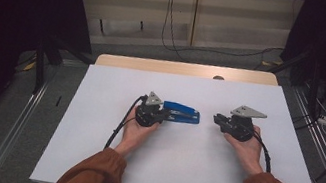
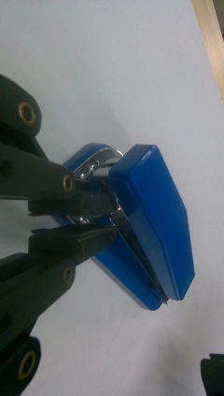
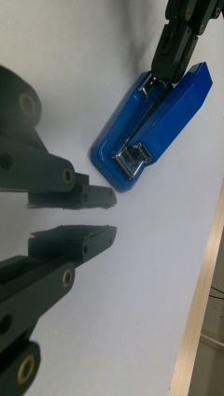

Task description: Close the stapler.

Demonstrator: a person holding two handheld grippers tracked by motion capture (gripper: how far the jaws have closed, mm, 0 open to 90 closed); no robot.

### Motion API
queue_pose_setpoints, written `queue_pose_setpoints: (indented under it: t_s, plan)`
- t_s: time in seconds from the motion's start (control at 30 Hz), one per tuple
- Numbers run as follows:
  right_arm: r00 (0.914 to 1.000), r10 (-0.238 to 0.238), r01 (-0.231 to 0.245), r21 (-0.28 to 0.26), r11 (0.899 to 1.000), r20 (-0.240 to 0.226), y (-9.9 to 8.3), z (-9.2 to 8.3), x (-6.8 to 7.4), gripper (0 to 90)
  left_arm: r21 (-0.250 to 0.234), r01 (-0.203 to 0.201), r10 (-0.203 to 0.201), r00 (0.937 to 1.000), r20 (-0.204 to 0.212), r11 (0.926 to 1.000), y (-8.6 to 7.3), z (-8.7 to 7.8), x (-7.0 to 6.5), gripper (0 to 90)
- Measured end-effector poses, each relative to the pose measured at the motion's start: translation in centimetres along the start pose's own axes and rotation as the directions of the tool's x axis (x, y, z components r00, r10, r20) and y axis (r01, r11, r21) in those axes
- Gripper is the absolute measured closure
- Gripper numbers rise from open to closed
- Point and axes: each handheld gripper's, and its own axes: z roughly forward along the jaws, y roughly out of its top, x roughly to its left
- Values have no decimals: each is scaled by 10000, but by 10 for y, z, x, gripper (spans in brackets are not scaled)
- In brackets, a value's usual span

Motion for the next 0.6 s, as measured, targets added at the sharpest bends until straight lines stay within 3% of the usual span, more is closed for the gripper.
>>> queue_pose_setpoints:
  t_s: [0.23,0.47,0.6]
  plan:
    - [10000,42,-44,-198,9998,-82,3,-4,1,709,-87,-88,88,10000,-17,9999,-2,-10,-4,784]
    - [9997,68,-73,-248,9997,-224,3,-5,3,626,-250,145,-148,9998,-120,9996,-6,-20,-1,723]
    - [9996,61,-68,-257,9996,-270,3,-5,4,530,-276,230,-237,9994,-260,9994,-7,-23,1,669]
